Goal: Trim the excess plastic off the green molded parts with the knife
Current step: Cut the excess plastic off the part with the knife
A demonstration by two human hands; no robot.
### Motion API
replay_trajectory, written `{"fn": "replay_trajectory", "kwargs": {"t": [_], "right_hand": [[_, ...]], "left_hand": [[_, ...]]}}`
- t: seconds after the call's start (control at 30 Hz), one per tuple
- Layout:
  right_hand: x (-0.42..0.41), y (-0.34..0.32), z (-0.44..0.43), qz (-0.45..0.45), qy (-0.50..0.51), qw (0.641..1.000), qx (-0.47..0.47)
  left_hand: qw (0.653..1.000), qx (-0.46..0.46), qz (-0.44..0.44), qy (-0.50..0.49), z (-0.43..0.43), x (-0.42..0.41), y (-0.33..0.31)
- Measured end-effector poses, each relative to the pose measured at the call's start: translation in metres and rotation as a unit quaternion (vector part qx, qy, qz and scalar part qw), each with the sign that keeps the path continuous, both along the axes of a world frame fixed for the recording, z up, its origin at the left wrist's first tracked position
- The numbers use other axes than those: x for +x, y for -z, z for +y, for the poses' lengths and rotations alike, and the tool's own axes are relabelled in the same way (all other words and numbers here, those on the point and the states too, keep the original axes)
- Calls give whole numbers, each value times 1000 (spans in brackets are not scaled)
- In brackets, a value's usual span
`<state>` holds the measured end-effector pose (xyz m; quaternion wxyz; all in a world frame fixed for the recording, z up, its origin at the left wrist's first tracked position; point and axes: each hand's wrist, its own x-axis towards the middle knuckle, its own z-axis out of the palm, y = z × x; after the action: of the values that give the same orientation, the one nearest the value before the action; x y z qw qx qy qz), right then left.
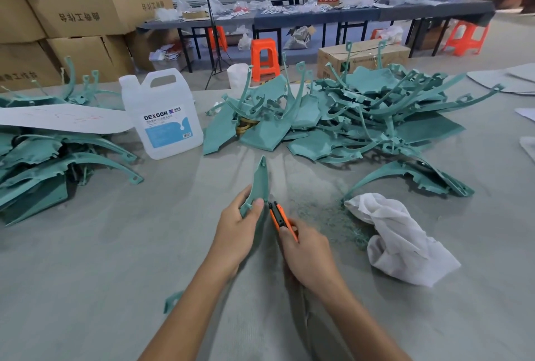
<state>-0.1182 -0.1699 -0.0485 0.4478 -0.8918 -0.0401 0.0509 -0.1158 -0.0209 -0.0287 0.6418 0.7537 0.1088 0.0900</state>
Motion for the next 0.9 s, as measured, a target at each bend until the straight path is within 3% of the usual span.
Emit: {"fn": "replay_trajectory", "kwargs": {"t": [0.13, 0.3, 0.47, 0.57, 0.67, 0.8, 0.9], "right_hand": [[0, 3, 9, 82, -11, 994, 71], [0, 0, 14, 89, -36, 992, 77], [-1, 1, 22, 77, -43, 992, 87], [-7, -2, 23, 79, -22, 986, 148], [-7, -19, 24, 21, -19, 978, 205], [-1, -59, 17, -29, -85, 940, 330], [0, -62, 11, -34, -56, 942, 330]], "left_hand": [[995, 91, -17, 25, 1, -1, 1], [983, 172, -32, 61, 6, -4, -5], [992, 106, -52, 42, 4, -7, -2], [994, 94, -47, 32, 2, -6, -4], [994, 100, -47, 14, 1, -7, -4], [997, 75, -12, 22, 1, -6, -3], [996, 90, -20, 9, 2, -6, -3]]}}
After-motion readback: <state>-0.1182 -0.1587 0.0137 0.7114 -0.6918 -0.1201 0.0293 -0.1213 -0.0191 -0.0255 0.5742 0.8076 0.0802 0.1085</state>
